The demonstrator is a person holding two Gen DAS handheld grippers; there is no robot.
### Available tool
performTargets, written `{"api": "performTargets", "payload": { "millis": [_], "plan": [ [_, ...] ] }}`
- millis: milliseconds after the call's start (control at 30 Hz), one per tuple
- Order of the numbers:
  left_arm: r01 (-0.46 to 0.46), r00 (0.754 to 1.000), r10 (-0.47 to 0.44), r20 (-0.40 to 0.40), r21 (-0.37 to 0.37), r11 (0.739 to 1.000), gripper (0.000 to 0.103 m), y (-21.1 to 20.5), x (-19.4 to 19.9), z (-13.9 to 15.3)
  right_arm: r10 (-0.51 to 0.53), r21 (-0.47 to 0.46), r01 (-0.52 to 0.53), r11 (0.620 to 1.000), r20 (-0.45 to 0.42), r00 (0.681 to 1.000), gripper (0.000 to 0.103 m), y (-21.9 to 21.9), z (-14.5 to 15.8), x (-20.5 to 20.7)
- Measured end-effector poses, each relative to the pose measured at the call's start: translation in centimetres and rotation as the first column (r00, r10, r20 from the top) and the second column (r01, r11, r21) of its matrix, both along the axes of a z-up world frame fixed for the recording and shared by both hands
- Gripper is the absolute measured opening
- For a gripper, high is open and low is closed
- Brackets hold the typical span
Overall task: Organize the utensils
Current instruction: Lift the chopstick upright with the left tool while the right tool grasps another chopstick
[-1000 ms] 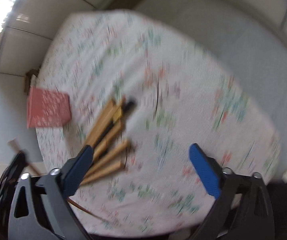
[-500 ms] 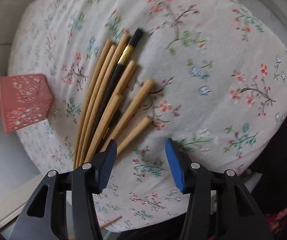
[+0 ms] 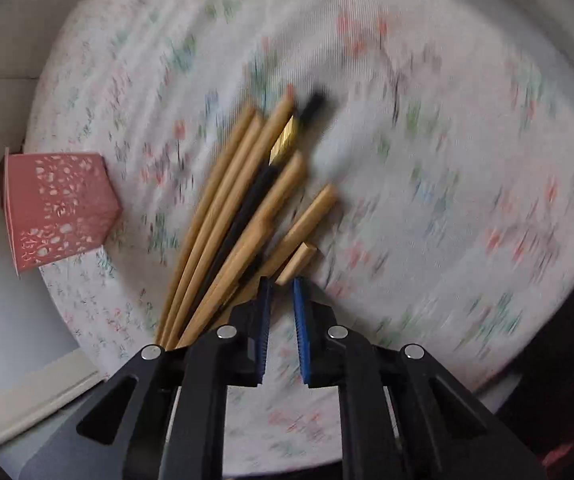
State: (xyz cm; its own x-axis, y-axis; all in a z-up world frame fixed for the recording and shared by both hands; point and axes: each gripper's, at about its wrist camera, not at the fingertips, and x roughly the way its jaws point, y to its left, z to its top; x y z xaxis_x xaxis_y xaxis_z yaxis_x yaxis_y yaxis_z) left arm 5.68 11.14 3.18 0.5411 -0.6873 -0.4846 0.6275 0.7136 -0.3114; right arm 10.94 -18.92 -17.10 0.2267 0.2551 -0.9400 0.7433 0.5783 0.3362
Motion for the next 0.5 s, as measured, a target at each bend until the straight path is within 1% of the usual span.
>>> {"api": "performTargets", "payload": {
  "millis": [33, 67, 100, 167, 200, 233, 267, 333, 367, 500],
  "plan": [
    [-0.01, 1.0, 0.01, -0.011, 0.003, 1.0, 0.006, -0.1, 0.1, -0.3, 0.034, -0.009, -0.034, 0.999, 0.019, 0.999, 0.011, -0.6, 0.0, -0.1],
    [-0.019, 1.0, 0.019, -0.021, 0.01, 1.0, 0.006, -0.2, 0.2, -0.6, 0.049, 0.011, -0.05, 0.999, 0.028, 0.998, 0.011, -1.8, -0.3, 0.2],
    [-0.022, 0.999, 0.022, -0.026, 0.014, 1.0, 0.006, -0.3, 0.2, -0.7, 0.063, 0.013, -0.064, 0.998, 0.03, 0.998, 0.011, -2.6, -0.1, -0.3],
    [-0.017, 0.999, 0.018, -0.037, 0.025, 1.0, 0.006, -0.8, 0.1, -1.0, 0.095, -0.016, -0.094, 0.995, 0.035, 0.995, 0.009, -3.8, 0.5, -1.3],
    [-0.014, 0.999, 0.015, -0.039, 0.03, 0.999, 0.006, -1.1, -0.1, -1.0, 0.097, -0.006, -0.096, 0.995, 0.035, 0.995, 0.009, -4.1, 0.5, -1.8],
    [-0.009, 0.999, 0.011, -0.039, 0.032, 0.999, 0.006, -1.3, -0.2, -1.0, 0.101, 0.014, -0.101, 0.995, 0.032, 0.994, 0.009, -4.4, -0.2, -1.6],
    [-0.004, 0.999, 0.005, -0.041, 0.033, 0.999, 0.006, -1.6, -0.3, -0.9, 0.092, 0.045, -0.093, 0.995, 0.024, 0.995, 0.012, -4.7, -0.5, -1.9],
    [-0.001, 0.999, 0.002, -0.046, 0.038, 0.999, 0.006, -2.0, -0.6, -0.9, 0.053, 0.061, -0.054, 0.997, 0.02, 0.998, 0.013, -5.0, -0.6, -2.4],
    [-0.001, 0.999, 0.003, -0.047, 0.041, 0.999, 0.006, -2.1, -0.6, -0.9, 0.036, 0.055, -0.037, 0.998, 0.014, 0.999, 0.013, -4.4, -1.2, -2.1],
    [-0.007, 0.999, 0.009, -0.047, 0.047, 0.999, 0.006, -2.2, -1.0, -0.6, -0.038, 0.033, 0.039, 0.999, -0.029, 0.999, 0.015, -3.5, -1.1, -0.8]
  ]
}}
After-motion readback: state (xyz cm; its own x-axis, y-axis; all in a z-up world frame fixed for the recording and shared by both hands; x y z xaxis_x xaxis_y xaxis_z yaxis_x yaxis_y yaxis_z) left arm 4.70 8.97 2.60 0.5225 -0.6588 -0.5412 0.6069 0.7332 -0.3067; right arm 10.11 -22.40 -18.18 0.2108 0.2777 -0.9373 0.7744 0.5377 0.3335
